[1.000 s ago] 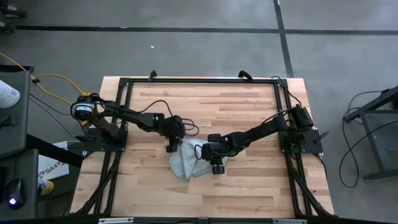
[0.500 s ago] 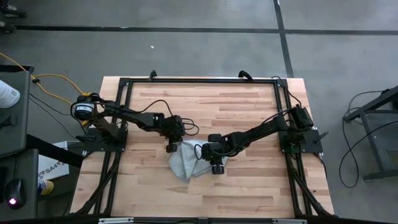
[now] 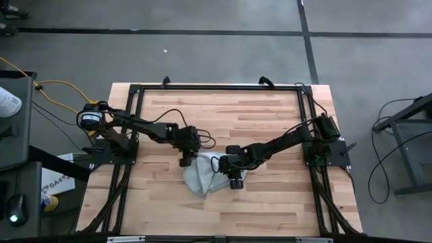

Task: Fold microfiber towels
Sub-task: Fold the gray microfiber towel

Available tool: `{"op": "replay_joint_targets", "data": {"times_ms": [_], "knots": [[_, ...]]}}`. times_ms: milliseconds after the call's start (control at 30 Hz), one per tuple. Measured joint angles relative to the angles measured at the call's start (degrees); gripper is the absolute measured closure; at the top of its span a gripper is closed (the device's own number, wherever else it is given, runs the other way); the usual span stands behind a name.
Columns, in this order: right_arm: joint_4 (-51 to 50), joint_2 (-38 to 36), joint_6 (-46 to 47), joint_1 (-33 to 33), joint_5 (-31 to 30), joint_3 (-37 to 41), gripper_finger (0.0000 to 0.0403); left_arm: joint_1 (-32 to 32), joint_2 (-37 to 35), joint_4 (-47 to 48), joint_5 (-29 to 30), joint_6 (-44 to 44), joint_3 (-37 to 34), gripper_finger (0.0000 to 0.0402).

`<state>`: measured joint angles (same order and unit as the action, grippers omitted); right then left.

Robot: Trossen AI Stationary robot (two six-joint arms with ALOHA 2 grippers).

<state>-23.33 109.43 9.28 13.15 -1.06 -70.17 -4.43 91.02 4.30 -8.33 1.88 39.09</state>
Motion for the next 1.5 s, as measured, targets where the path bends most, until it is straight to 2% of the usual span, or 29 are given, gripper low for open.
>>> {"op": "replay_joint_targets", "data": {"times_ms": [67,267,633,867,1500], "knots": [[0.0,0.0,0.0,0.0,0.0,0.0,0.0306,0.2,0.0,0.2,0.4,1.2,0.0,0.0275],[0.0,0.0,0.1,0.0,1.3,0.0,0.0306,3.3,0.0,0.3,6.8,3.9,0.0,0.0275],[-0.3,0.0,1.0,0.0,1.0,0.0,0.0306,3.4,0.0,1.8,8.1,2.6,0.0,0.0275],[-1.8,0.0,-0.5,0.0,-6.2,0.0,0.0306,3.4,0.0,1.8,8.0,2.4,0.0,0.0275],[-2.0,-2.2,-1.7,0.0,-7.6,0.0,0.0306,3.3,0.0,1.8,7.9,2.1,0.0,0.0275]]}}
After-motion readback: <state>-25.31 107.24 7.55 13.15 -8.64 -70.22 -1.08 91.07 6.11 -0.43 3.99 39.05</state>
